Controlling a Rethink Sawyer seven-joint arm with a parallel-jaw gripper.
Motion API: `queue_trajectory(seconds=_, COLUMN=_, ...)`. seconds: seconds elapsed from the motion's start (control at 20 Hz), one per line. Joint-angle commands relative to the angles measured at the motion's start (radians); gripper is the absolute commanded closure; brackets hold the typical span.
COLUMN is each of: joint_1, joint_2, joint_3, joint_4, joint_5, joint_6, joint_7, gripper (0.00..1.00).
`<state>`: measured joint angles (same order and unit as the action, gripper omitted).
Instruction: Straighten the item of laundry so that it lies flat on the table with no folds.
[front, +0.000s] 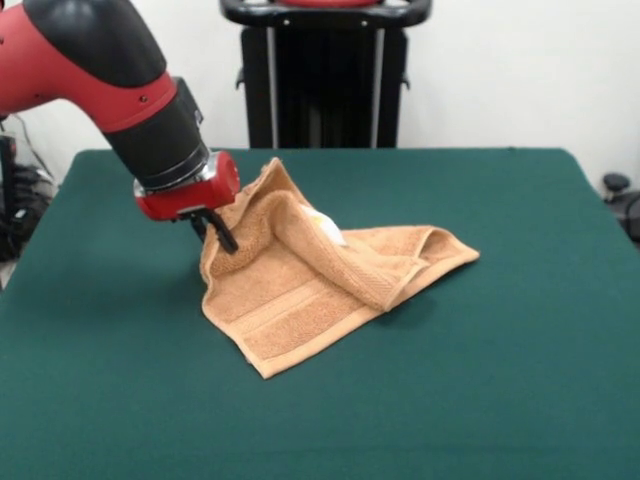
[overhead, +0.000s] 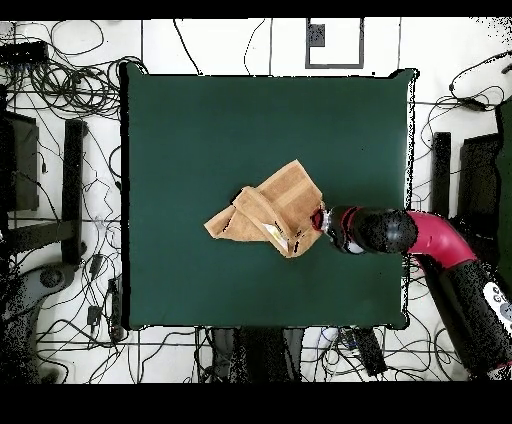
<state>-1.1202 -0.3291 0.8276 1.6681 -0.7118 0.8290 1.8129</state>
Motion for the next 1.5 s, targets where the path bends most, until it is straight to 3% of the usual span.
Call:
queue_trajectory(seconds=0.05, joint_1=-0.002, joint_2=-0.034, joint_3=0.042, joint_4=-0.042, joint_5=-0.026, joint_6=0.062, joint_7=-0.351, gripper=1.00)
queue_trajectory(seconds=1.2, joint_1=-0.034, joint_2=-0.036, joint_3=0.047, joint_4=-0.037, joint_5=-0.044, joint_6=0.056, joint_7=-0.379, gripper=1.00)
queue_trajectory(seconds=1.25, joint_1=-0.034, joint_2=-0.038, joint_3=0.046, joint_4=-0.035, joint_5=-0.050, joint_6=0.059, joint_7=-0.390, gripper=0.00)
queue_trajectory(seconds=1.5, joint_1=-0.032, joint_2=-0.037, joint_3=0.053, joint_4=-0.012, joint_5=-0.074, joint_6=0.019, joint_7=-0.390, gripper=0.00)
